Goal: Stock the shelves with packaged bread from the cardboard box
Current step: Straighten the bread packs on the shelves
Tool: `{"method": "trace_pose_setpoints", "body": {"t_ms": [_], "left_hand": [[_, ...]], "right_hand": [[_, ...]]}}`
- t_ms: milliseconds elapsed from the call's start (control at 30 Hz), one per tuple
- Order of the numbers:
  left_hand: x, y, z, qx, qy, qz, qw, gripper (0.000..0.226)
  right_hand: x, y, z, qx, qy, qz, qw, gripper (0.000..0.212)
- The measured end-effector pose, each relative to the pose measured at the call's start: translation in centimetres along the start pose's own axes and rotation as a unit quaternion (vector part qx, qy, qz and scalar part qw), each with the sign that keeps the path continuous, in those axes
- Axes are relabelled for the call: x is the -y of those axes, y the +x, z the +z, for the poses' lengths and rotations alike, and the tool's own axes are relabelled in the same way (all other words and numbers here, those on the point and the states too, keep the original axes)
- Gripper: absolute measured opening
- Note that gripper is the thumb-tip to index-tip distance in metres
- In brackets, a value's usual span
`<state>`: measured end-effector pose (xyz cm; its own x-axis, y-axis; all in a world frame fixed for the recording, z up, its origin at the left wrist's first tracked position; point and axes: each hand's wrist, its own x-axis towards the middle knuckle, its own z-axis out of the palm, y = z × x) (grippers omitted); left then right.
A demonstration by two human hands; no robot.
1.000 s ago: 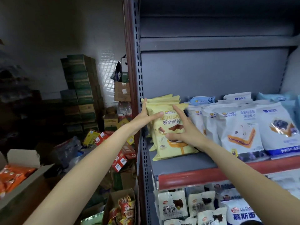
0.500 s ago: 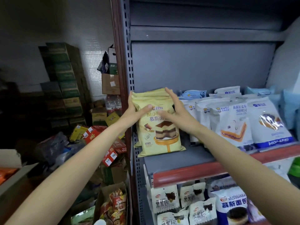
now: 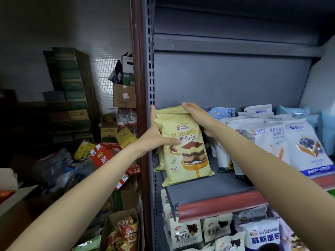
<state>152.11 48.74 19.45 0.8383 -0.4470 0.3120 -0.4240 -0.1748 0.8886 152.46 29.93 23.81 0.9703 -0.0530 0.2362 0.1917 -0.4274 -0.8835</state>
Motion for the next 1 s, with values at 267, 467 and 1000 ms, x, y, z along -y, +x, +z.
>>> {"method": "trace_pose_setpoints", "body": {"t_ms": [267,467,1000], "left_hand": [[0.9,0.2,0.1,0.005,-0.024,0.014,1.000,0.145],[0.0,-0.2,0.2,-0.013,-0.010,-0.014,1.000,0.148],[-0.1,0.1,0.2,-0.007,0.046,-0.018,0.999,0.148]], "right_hand": [[0.2,0.3,0.0,0.019,-0.044,0.020,0.999,0.048],[2.1,1.4,-0.1,0.017,-0.198,-0.005,0.980,0.056],[2.3,2.0,-0.2,-0.018,-0.226,-0.065,0.972,0.058]]}}
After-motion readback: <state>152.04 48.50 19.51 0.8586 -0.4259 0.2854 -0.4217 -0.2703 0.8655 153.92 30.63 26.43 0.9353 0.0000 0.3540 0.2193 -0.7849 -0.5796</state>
